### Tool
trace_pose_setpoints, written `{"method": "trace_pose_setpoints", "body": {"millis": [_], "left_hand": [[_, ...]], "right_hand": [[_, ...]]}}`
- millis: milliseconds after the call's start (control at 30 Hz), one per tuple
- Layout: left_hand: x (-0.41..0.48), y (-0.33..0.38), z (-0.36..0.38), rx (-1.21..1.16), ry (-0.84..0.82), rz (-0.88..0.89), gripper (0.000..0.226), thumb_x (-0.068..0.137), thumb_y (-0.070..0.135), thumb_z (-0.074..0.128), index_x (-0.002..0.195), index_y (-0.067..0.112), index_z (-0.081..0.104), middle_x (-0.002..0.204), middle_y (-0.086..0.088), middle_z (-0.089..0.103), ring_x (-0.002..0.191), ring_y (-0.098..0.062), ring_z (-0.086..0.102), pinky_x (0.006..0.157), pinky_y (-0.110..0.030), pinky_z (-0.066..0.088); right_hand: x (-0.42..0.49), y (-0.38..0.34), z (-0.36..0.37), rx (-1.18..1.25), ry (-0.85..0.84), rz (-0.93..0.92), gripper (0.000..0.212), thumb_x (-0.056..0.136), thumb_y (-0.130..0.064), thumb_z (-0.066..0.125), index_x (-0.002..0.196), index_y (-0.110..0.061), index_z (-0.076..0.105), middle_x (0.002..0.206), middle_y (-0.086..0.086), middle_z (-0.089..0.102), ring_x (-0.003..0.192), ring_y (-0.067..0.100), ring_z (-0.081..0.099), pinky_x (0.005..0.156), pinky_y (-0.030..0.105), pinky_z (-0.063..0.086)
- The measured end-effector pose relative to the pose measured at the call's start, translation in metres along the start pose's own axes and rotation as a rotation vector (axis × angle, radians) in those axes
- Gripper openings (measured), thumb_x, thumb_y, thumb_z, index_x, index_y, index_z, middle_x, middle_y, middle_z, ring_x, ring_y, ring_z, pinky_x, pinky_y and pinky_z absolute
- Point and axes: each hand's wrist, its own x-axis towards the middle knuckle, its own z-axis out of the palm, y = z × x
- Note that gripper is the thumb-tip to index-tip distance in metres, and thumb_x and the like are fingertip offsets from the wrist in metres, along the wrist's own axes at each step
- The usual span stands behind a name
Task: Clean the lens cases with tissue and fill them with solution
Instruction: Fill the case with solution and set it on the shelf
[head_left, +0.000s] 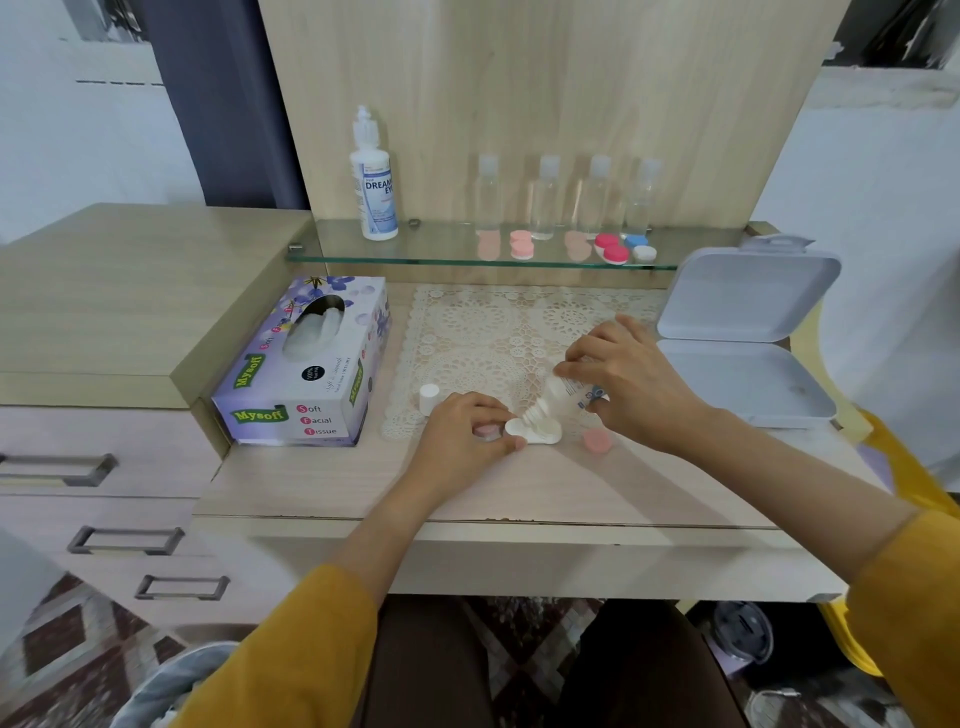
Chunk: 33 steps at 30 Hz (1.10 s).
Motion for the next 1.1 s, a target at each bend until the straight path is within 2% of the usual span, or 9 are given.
{"method": "trace_pose_setpoints", "body": {"millis": [233,333,467,600,867,1100], "left_hand": [[-0.001,0.000,-0.001,0.000,-0.004,0.004,0.024,0.074,0.025,0.076,0.096,0.019,0.073,0.102,0.007,0.062,0.100,-0.012,0.053,0.087,-0.026,0.044],[-0.001,0.000,-0.001,-0.001,-0.002,0.004,0.022,0.074,0.025,0.075,0.095,0.020,0.073,0.101,0.009,0.061,0.100,-0.011,0.053,0.086,-0.026,0.044],[-0.001,0.000,-0.001,0.005,-0.001,0.000,0.022,0.075,0.025,0.075,0.096,0.021,0.073,0.101,0.009,0.062,0.101,-0.010,0.053,0.086,-0.025,0.044],[-0.001,-0.001,0.000,0.032,0.003,0.014,0.021,0.075,0.025,0.074,0.095,0.021,0.073,0.101,0.009,0.063,0.100,-0.010,0.053,0.086,-0.024,0.044],[0.000,-0.001,0.002,0.035,0.016,0.009,0.020,0.074,0.023,0.075,0.094,0.020,0.073,0.101,0.008,0.063,0.098,-0.009,0.053,0.084,-0.020,0.043],[0.000,-0.001,0.001,0.026,0.018,0.002,0.020,0.074,0.023,0.075,0.093,0.020,0.073,0.101,0.009,0.063,0.099,-0.008,0.053,0.088,-0.023,0.042]], "right_hand": [[-0.006,0.002,0.002,0.052,-0.039,0.041,0.054,0.036,-0.003,0.089,0.087,-0.011,0.073,0.080,0.004,0.066,0.073,0.032,0.060,0.082,0.057,0.044],[-0.010,0.004,-0.003,0.090,-0.056,0.056,0.055,0.037,-0.001,0.088,0.089,-0.009,0.073,0.081,0.006,0.067,0.072,0.033,0.059,0.078,0.048,0.046],[-0.018,0.009,-0.013,0.182,-0.119,0.142,0.055,0.046,0.005,0.084,0.098,-0.005,0.071,0.089,0.010,0.066,0.082,0.036,0.057,0.068,0.037,0.047],[-0.026,0.017,-0.023,0.178,-0.144,0.180,0.054,0.052,0.006,0.083,0.103,-0.005,0.070,0.094,0.010,0.066,0.090,0.035,0.055,0.072,0.033,0.042],[-0.030,0.017,-0.026,0.142,-0.157,0.183,0.055,0.047,0.006,0.084,0.099,-0.005,0.071,0.091,0.010,0.066,0.085,0.036,0.057,0.071,0.035,0.045],[-0.026,0.011,-0.025,0.140,-0.163,0.159,0.055,0.042,0.005,0.086,0.094,-0.005,0.072,0.085,0.009,0.066,0.075,0.035,0.057,0.065,0.036,0.048]]}}
